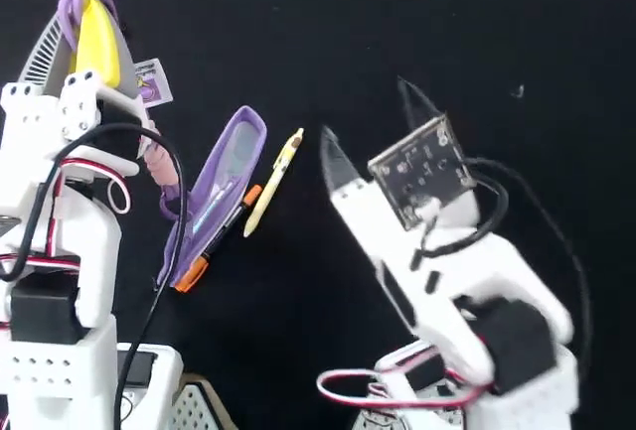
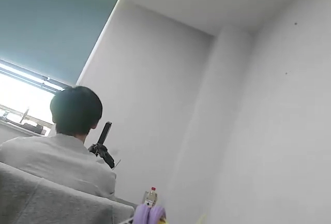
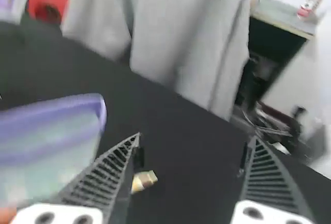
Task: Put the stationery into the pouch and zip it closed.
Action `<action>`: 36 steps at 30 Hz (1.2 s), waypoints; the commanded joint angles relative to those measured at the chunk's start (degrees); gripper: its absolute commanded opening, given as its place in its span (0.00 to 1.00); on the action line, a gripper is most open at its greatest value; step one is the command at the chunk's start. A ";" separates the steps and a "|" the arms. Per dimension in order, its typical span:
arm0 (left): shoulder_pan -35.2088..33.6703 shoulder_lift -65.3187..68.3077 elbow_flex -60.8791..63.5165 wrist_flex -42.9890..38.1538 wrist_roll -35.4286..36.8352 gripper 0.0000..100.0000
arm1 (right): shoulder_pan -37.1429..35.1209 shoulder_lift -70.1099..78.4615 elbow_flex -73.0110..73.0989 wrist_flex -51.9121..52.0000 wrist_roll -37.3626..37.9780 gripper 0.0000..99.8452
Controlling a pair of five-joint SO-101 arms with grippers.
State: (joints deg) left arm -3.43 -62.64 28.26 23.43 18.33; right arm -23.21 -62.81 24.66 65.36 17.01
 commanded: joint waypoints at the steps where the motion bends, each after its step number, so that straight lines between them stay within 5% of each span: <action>1: -0.22 -0.44 -0.31 -1.32 1.76 0.03 | 5.19 0.22 -7.25 14.95 5.27 0.30; 12: -0.13 -0.44 -0.40 -1.32 1.76 0.03 | 15.21 -0.22 8.40 25.93 16.09 0.30; 22: -0.40 -0.44 -0.13 -0.97 1.76 0.03 | 18.11 -0.22 36.97 9.32 27.34 0.30; 36: -0.40 -0.88 3.21 -1.32 1.93 0.03 | 19.52 0.31 48.66 0.88 29.63 0.30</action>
State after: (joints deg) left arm -3.43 -62.99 32.04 23.43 19.74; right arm -5.63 -62.81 71.60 70.02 46.02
